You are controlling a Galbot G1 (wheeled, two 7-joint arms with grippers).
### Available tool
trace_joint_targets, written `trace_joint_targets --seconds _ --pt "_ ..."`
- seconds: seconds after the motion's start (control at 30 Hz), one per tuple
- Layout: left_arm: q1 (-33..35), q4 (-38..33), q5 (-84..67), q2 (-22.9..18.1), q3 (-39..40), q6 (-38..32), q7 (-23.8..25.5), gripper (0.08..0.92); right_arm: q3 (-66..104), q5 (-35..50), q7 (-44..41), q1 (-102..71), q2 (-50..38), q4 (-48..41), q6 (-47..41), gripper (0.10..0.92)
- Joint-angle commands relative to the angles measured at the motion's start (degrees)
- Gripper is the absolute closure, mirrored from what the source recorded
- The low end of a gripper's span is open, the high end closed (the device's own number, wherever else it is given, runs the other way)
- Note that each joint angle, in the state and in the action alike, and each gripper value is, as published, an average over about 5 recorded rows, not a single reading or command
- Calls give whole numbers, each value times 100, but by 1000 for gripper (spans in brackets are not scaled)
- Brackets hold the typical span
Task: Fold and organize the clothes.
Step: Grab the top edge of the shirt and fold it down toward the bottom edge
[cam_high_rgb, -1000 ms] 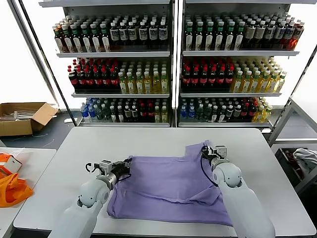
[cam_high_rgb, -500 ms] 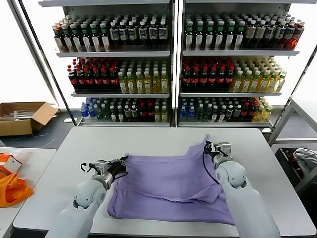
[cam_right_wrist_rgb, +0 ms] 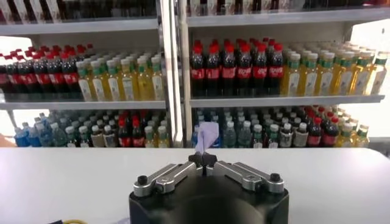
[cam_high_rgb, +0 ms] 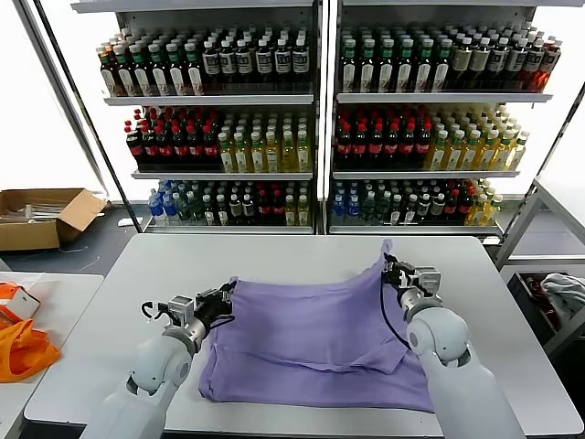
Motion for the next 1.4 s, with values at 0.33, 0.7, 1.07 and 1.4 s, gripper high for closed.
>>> trace_joint_targets --seconds 0.33,0.7,1.07,1.4 --pt "820 -992 47 45 -353 -139 1 916 219 -139 298 -1391 -94 1567 -58 919" --pt "1173 -1111 324 -40 -378 -230 15 916 573 -127 576 -1855 -117 1817 -87 919" --pt "1723 -1295 580 -71 -396 -367 36 916 677 -375 631 -2731 -178 2125 -28 919" --pt "2090 -1382 828 -128 -412 -496 50 916 471 -702 645 -3131 -121 1973 158 919"
